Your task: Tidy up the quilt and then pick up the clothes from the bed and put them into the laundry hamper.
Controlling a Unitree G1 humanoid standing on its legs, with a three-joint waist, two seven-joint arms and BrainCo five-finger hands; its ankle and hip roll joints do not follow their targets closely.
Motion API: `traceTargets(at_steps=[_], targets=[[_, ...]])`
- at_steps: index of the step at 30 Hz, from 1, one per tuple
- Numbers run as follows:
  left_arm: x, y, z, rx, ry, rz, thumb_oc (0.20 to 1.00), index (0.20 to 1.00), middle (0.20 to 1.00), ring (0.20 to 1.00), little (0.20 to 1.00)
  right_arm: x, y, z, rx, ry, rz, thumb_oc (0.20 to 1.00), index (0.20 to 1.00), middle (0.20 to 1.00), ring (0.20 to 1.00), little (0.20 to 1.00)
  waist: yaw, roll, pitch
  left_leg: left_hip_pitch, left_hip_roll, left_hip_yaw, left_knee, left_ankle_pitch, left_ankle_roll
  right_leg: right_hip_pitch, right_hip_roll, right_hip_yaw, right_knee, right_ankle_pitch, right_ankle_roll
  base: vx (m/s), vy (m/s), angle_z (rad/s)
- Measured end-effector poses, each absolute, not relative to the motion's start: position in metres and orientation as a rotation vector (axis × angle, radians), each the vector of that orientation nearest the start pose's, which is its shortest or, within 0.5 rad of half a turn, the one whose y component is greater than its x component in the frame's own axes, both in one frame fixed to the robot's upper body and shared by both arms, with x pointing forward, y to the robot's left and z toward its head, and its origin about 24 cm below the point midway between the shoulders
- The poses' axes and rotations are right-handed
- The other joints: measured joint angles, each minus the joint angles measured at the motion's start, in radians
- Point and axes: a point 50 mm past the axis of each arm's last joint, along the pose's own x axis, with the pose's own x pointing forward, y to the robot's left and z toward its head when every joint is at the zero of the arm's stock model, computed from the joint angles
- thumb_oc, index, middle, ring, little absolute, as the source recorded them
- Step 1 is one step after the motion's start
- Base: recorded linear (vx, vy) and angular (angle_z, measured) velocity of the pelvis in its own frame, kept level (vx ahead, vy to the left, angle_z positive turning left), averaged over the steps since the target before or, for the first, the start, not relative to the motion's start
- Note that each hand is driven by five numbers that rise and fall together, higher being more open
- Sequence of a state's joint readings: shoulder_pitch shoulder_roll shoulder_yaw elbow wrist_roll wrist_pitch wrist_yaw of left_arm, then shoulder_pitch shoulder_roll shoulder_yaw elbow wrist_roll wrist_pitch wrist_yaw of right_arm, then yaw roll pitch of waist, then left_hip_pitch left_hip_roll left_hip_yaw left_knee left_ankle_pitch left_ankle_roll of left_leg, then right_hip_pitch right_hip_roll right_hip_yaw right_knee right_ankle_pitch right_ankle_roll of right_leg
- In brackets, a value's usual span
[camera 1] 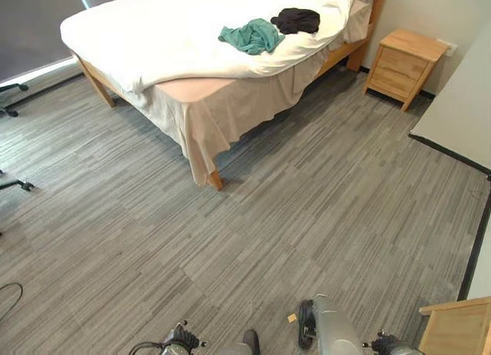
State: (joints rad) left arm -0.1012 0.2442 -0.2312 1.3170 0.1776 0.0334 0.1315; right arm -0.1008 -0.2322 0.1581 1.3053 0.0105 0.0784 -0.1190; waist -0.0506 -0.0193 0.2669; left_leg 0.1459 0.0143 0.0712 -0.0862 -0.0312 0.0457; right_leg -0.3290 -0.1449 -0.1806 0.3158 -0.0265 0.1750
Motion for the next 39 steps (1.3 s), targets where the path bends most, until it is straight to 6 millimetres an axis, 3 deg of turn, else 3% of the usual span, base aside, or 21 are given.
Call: traceTargets(at_steps=[3,5,7,9,10,12,13,14,15,17,21,23,24,26,27,30,32,34,36,37,39], targets=[[0.095,0.24,-0.161,0.619,1.287,-0.038,1.0,1.0,1.0,1.0,1.0,0.091,-0.236,-0.163,-0.376,1.309,-0.13,1.0,1.0,1.0,1.0,1.0,-0.039,-0.025,-0.005,0.004,0.009,-0.056,0.005,-0.016,-0.023,0.067,-0.01,0.038,-0.309,0.008,0.01,0.54,-0.188,0.49],[0.089,0.242,-0.162,0.659,1.301,-0.069,1.0,1.0,1.0,1.0,1.0,0.083,-0.237,-0.164,-0.385,1.335,-0.125,1.0,1.0,1.0,1.0,1.0,-0.036,-0.043,-0.02,0.02,0.03,-0.063,0.0,-0.045,-0.059,0.082,0.0,0.047,-0.284,0.015,-0.005,0.42,-0.176,0.3],[0.079,0.239,-0.164,0.652,1.317,-0.084,1.0,1.0,1.0,1.0,1.0,0.071,-0.241,-0.165,-0.396,1.364,-0.131,1.0,1.0,1.0,1.0,1.0,-0.049,0.006,-0.034,0.055,0.103,-0.065,0.032,-0.065,-0.09,0.104,0.068,0.018,-0.257,0.047,-0.027,0.48,-0.265,0.29],[0.083,0.242,-0.163,0.649,1.296,-0.058,1.0,1.0,1.0,1.0,1.0,0.07,-0.239,-0.166,-0.404,1.387,-0.121,1.0,1.0,1.0,1.0,1.0,-0.035,-0.02,-0.047,-0.127,0.12,-0.065,0.484,-0.05,-0.169,0.201,0.096,0.004,-0.312,0.037,-0.053,0.42,-0.353,0.27],[0.086,0.241,-0.162,0.65,1.275,-0.052,1.0,1.0,1.0,1.0,1.0,0.069,-0.244,-0.165,-0.447,1.387,-0.103,1.0,1.0,1.0,1.0,1.0,-0.013,-0.011,-0.058,-0.264,0.141,-0.112,0.713,0.031,-0.189,0.218,0.114,-0.012,-0.304,0.027,-0.108,0.42,-0.329,-0.13],[0.099,0.241,-0.158,0.653,1.22,-0.037,1.0,1.0,1.0,1.0,1.0,0.079,-0.251,-0.161,-0.572,1.35,-0.027,1.0,1.0,1.0,1.0,1.0,0.029,-0.009,-0.049,-0.41,0.143,-0.191,1.016,0.275,-0.188,0.222,0.137,-0.029,-0.227,0.031,-0.24,0.41,-0.208,-0.25],[0.098,0.243,-0.158,0.649,1.223,-0.026,1.0,1.0,1.0,1.0,1.0,0.084,-0.249,-0.161,-0.59,1.331,-0.01,1.0,1.0,1.0,1.0,1.0,0.043,-0.021,-0.045,-0.457,0.144,-0.195,1.1,0.311,-0.175,0.252,0.148,-0.035,-0.228,0.055,-0.284,0.47,-0.092,-0.06],[0.098,0.243,-0.158,0.649,1.222,-0.021,1.0,1.0,1.0,1.0,1.0,0.094,-0.247,-0.159,-0.591,1.305,-0.011,1.0,1.0,1.0,1.0,1.0,0.05,-0.038,-0.043,-0.522,0.143,-0.162,1.153,0.25,-0.139,0.278,0.15,-0.039,-0.236,0.032,-0.298,0.73,0.033,0.08],[0.102,0.245,-0.156,0.657,1.21,-0.012,1.0,1.0,1.0,1.0,1.0,0.117,-0.24,-0.155,-0.588,1.245,-0.01,1.0,1.0,1.0,1.0,1.0,0.062,-0.086,-0.021,-0.594,0.12,-0.016,1.053,0.143,-0.119,0.335,0.128,-0.033,-0.285,0.01,-0.28,0.6,0.054,0.17],[0.107,0.242,-0.156,0.65,1.193,-0.009,1.0,1.0,1.0,1.0,1.0,0.133,-0.239,-0.151,-0.596,1.203,-0.022,1.0,1.0,1.0,1.0,1.0,0.065,-0.103,-0.01,-0.593,0.088,0.117,0.717,0.109,-0.128,0.394,0.136,-0.036,-0.354,0.016,-0.223,0.57,0.138,0.12],[0.081,0.241,-0.162,0.593,1.256,0.023,1.0,1.0,1.0,1.0,1.0,0.144,-0.251,-0.143,-0.629,1.159,-0.049,1.0,1.0,1.0,1.0,1.0,0.098,-0.036,-0.021,-0.508,0.048,0.229,0.188,0.139,-0.112,0.54,0.241,-0.071,-0.404,-0.063,-0.192,0.61,0.136,-0.14],[0.072,0.246,-0.163,0.572,1.298,0.056,1.0,1.0,1.0,1.0,1.0,0.139,-0.25,-0.146,-0.628,1.18,-0.044,1.0,1.0,1.0,1.0,1.0,0.123,-0.037,-0.036,-0.471,-0.002,0.327,0.086,0.147,-0.055,0.595,0.251,-0.078,-0.398,-0.11,-0.145,0.61,0.119,-0.07],[0.062,0.247,-0.165,0.552,1.344,0.084,1.0,1.0,1.0,1.0,1.0,0.123,-0.244,-0.152,-0.615,1.223,-0.024,1.0,1.0,1.0,1.0,1.0,0.118,-0.069,-0.046,-0.439,-0.054,0.354,0.085,0.132,0.038,0.638,0.25,-0.063,-0.379,-0.119,-0.131,0.34,0.086,0.07],[0.044,0.246,-0.167,0.555,1.396,0.065,1.0,1.0,1.0,1.0,1.0,0.104,-0.243,-0.158,-0.608,1.268,-0.012,1.0,1.0,1.0,1.0,1.0,0.119,-0.045,-0.091,-0.382,-0.07,0.337,0.072,0.114,0.14,0.65,0.297,-0.041,-0.306,-0.126,-0.123,0.51,0.145,0.24],[0.038,0.258,-0.165,0.601,1.418,0.064,1.0,1.0,1.0,1.0,1.0,0.088,-0.232,-0.164,-0.605,1.306,0.037,1.0,1.0,1.0,1.0,1.0,0.138,-0.05,-0.101,-0.308,-0.06,0.303,0.042,0.175,0.206,0.62,0.323,-0.062,-0.119,-0.162,-0.082,0.54,0.167,0.3],[0.045,0.28,-0.157,0.668,1.415,0.078,1.0,1.0,1.0,1.0,1.0,0.09,-0.212,-0.167,-0.585,1.275,0.094,1.0,1.0,1.0,1.0,1.0,0.118,-0.131,-0.095,-0.244,-0.067,0.246,0.043,0.158,0.174,0.35,0.181,-0.118,0.461,-0.15,-0.048,0.31,0.085,0.38],[0.075,0.273,-0.155,0.666,1.335,0.071,1.0,1.0,1.0,1.0,1.0,0.108,-0.22,-0.161,-0.608,1.219,0.071,1.0,1.0,1.0,1.0,1.0,0.083,-0.109,-0.074,-0.186,-0.068,0.178,0.029,0.105,0.147,0.165,0.074,-0.048,0.577,-0.15,-0.037,0.47,-0.014,0.75],[0.095,0.269,-0.152,0.671,1.276,0.066,1.0,1.0,1.0,1.0,1.0,0.112,-0.224,-0.159,-0.618,1.21,0.064,1.0,1.0,1.0,1.0,1.0,0.069,-0.082,-0.047,-0.148,-0.057,0.156,0.015,0.109,0.123,0.113,0.027,-0.029,0.49,-0.161,-0.053,0.48,-0.119,0.75],[0.122,0.268,-0.145,0.685,1.187,0.079,1.0,1.0,1.0,1.0,1.0,0.123,-0.223,-0.156,-0.619,1.165,0.057,1.0,1.0,1.0,1.0,1.0,0.054,-0.045,-0.018,-0.086,-0.039,0.089,0.005,0.081,0.092,0.064,-0.015,0.01,0.15,-0.136,-0.023,0.68,-0.302,0.96],[0.131,0.267,-0.142,0.692,1.158,0.088,1.0,1.0,1.0,1.0,1.0,0.123,-0.227,-0.155,-0.624,1.169,0.047,1.0,1.0,1.0,1.0,1.0,0.045,-0.036,-0.012,-0.061,-0.028,0.026,0.004,0.037,0.052,0.099,0.015,0.092,-0.183,-0.087,0.002,0.53,-0.293,0.88],[0.135,0.273,-0.138,0.719,1.142,0.096,1.0,1.0,1.0,1.0,1.0,0.129,-0.222,-0.154,-0.61,1.155,0.056,1.0,1.0,1.0,1.0,1.0,0.027,-0.065,0.001,-0.06,-0.028,-0.025,0.064,-0.027,0.022,0.087,0.032,0.192,-0.256,-0.039,-0.009,0.28,-0.198,1.13]])
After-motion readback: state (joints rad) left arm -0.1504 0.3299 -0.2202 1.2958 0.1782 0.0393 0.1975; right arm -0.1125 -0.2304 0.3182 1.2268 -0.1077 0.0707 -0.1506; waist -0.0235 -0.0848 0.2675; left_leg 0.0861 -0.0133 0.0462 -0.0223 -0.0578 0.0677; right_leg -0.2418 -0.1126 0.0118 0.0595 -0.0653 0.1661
